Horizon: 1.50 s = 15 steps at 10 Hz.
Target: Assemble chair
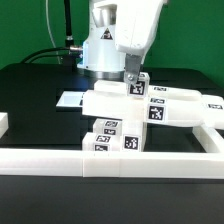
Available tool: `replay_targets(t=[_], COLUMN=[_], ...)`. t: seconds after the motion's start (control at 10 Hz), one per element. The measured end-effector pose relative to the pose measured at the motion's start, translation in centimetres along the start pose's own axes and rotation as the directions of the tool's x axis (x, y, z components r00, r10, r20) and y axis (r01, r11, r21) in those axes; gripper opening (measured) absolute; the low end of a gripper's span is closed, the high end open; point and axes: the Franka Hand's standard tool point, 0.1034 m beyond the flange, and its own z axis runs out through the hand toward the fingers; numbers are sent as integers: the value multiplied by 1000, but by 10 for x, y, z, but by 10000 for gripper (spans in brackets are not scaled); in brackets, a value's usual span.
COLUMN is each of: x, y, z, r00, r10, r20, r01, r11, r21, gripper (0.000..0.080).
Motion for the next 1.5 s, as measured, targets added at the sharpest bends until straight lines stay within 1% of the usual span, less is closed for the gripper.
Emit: replay_targets(t=[0.1, 0.2, 0.5, 0.7, 0.9, 1.2, 1.3, 1.5], x=[0, -1, 0, 0, 0, 0, -3, -10], y=[0, 0, 0, 0, 0, 0, -3, -6], z=[0, 0, 0, 0, 0, 0, 1, 2], r00=[1000, 999, 966, 907, 851, 694, 598, 435], r10=[1, 37, 257, 420, 526, 720, 801, 899], r20=[0, 0, -1, 0, 0, 1, 18, 49], r01=[-1, -37, -257, -420, -526, -720, -801, -899], r11=[1000, 999, 966, 907, 851, 694, 598, 430], r21=[0, 0, 1, 1, 1, 2, 30, 87], gripper=[282, 282, 283, 283, 284, 284, 284, 284])
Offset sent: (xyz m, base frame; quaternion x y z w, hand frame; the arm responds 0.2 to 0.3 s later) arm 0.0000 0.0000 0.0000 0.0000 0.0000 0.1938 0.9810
